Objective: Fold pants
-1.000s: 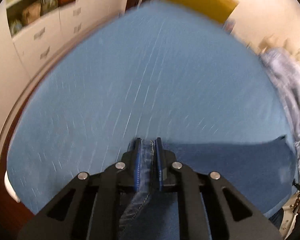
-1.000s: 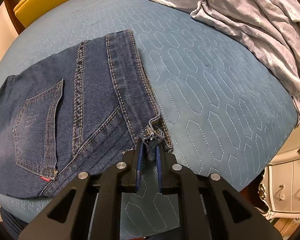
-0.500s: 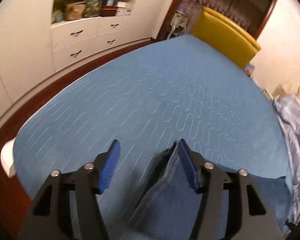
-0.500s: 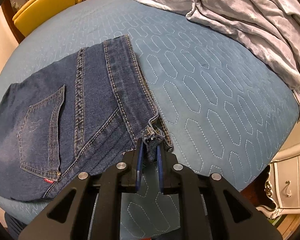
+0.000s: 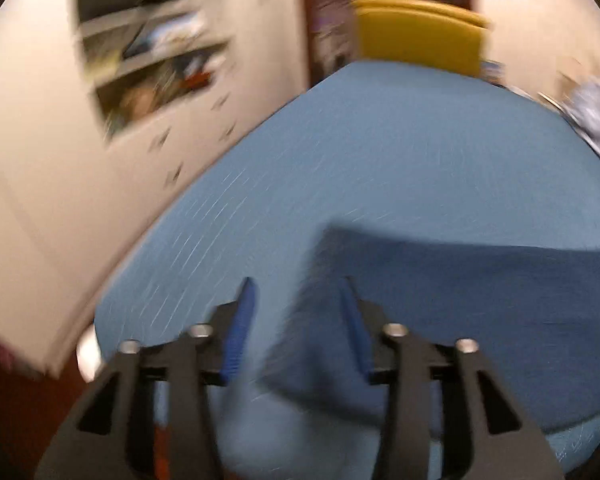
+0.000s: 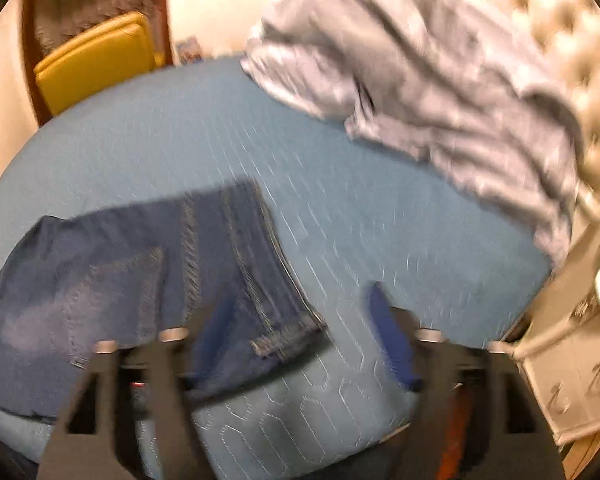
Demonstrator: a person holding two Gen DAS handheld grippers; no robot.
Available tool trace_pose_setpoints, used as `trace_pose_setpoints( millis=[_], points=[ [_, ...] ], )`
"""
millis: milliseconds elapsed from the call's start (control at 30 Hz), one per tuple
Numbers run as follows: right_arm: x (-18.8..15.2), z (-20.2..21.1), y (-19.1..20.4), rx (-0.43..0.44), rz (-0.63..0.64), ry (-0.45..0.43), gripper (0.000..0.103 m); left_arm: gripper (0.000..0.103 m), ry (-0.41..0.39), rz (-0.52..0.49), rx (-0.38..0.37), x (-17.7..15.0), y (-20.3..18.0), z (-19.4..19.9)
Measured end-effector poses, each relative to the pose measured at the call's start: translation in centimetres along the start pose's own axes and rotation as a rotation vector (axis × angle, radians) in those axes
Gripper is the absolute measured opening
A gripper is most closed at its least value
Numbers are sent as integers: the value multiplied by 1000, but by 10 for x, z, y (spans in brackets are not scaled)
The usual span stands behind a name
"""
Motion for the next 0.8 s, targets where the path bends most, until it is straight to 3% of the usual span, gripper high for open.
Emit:
trace_pose_setpoints(
  millis=[100,200,233,300,367,433,567,667,733,800],
  points=[
    [0,12,33,39,93,-57,88,51,-23,-156,-113,15,-68,-3],
    [-5,13,59,71,168,-70,88,49,118,-173,-190,8,-100,-50],
    [-7,12,63,66,180,-67,88,51,172,-133,-166,4,-93,-71],
    [-8,7,66,50,205,-64,88,60,174,-19,-83,5,-67,-78],
    [-6,2,58,32,175,-60,90,55,186,83,53,8,-42,-74],
    [2,-12,47,65,99,-32,94,37,182,113,48,9,-45,-62],
    [8,-45,60,143,147,39,94,31,45,20,-99,20,-116,1],
    [-5,-81,65,90,213,105,93,31,-31,-57,-269,19,-202,53],
    [-17,-105,53,-43,259,124,93,32,-45,-117,-378,13,-262,81],
    [-21,-113,30,80,141,146,94,32,-51,-177,-442,-3,-325,113]
  ],
)
Point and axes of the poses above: each gripper's, at about its wrist camera, not at the fingertips, and z roughly against the way its jaws point, y to its left, x to its top, the point moved 3 cm from there along -z, roughly the way its jaws point, and after that the axes turned 9 degrees about -z, right-handed, at the moved point
